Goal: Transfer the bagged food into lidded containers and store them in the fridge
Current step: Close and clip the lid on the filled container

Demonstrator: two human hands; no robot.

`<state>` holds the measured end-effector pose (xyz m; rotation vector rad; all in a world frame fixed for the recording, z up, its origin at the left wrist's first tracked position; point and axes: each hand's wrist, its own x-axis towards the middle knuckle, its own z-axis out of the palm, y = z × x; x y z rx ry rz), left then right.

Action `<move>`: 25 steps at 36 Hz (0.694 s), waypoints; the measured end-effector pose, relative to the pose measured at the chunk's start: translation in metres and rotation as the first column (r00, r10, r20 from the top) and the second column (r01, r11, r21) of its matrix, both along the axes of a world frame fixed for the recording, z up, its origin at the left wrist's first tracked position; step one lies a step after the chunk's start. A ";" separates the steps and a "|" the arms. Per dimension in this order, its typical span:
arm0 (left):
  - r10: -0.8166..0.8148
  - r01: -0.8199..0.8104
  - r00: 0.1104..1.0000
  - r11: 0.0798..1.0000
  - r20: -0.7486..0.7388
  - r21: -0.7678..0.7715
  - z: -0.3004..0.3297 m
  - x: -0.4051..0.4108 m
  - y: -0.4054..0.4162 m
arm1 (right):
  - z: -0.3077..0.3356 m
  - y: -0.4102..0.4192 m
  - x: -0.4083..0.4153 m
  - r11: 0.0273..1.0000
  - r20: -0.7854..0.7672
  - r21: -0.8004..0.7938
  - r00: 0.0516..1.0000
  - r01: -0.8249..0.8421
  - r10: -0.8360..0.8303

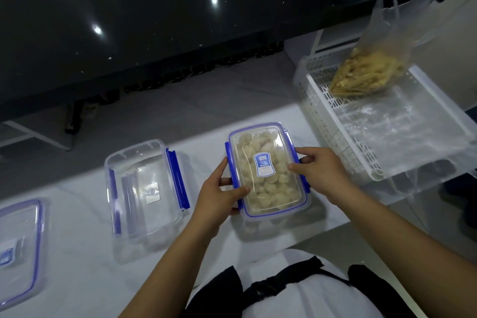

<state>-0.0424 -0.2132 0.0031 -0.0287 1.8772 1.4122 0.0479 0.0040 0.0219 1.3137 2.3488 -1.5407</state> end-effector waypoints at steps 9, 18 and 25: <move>-0.159 0.144 0.924 0.987 -0.348 -0.069 0.004 -0.012 0.037 | 0.011 -0.012 -0.018 0.723 0.219 0.510 0.883 -0.466 0.415; -0.721 0.322 0.357 0.692 -0.594 -0.647 -0.033 -0.021 0.028 | -0.035 -0.021 0.009 0.598 0.332 0.601 0.846 -0.530 0.416; -0.680 0.363 0.410 0.733 -0.608 -0.575 -0.031 -0.022 0.030 | -0.029 -0.021 0.008 0.610 0.332 0.592 0.849 -0.526 0.410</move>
